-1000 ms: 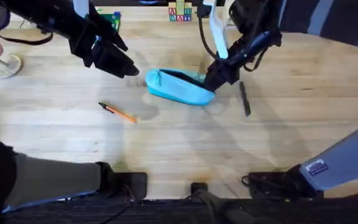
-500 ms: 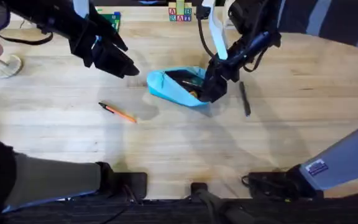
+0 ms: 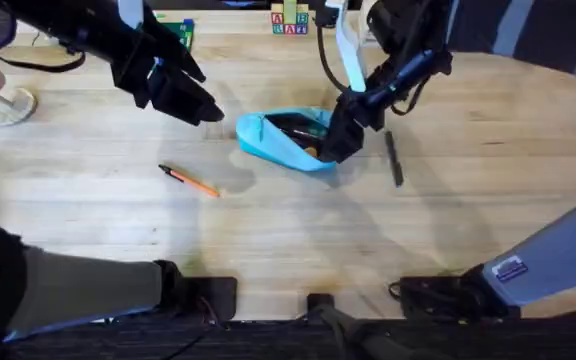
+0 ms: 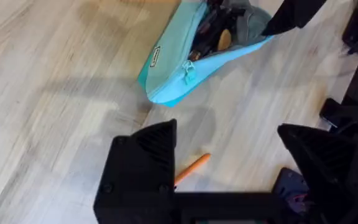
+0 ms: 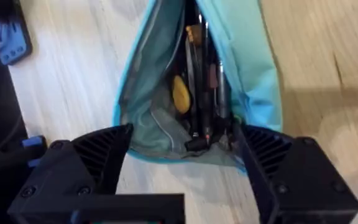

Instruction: Unzip the bag, pick up the pens from the table one at a time and place them inside, then zip the bag closed.

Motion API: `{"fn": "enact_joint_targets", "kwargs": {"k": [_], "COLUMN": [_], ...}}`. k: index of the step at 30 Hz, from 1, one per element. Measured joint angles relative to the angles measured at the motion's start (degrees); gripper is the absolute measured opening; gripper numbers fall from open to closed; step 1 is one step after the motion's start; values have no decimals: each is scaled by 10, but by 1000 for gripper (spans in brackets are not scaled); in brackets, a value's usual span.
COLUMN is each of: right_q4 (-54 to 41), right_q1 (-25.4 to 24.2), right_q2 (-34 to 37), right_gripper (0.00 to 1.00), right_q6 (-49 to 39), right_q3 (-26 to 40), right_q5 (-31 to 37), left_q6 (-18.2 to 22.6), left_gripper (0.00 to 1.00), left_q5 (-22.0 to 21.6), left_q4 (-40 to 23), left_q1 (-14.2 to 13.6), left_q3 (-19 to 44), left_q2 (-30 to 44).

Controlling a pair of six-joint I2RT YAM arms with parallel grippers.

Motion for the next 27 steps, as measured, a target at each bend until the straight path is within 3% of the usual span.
{"fn": "enact_joint_targets", "kwargs": {"k": [6,16,27], "right_q4": [-5,-17,-33], "right_q1": [0,0,0], "right_q2": [-16,-111,-211], "right_gripper": [997,997,997], "right_q6": [22,33,79], "right_q3": [6,12,12], "right_q5": [3,5,75], "left_q6": [0,0,0], "left_gripper": [995,995,996], "left_q5": [0,0,0], "left_q4": [0,0,0], "left_q1": [0,0,0], "left_q3": [0,0,0], "left_q2": [0,0,0]}}
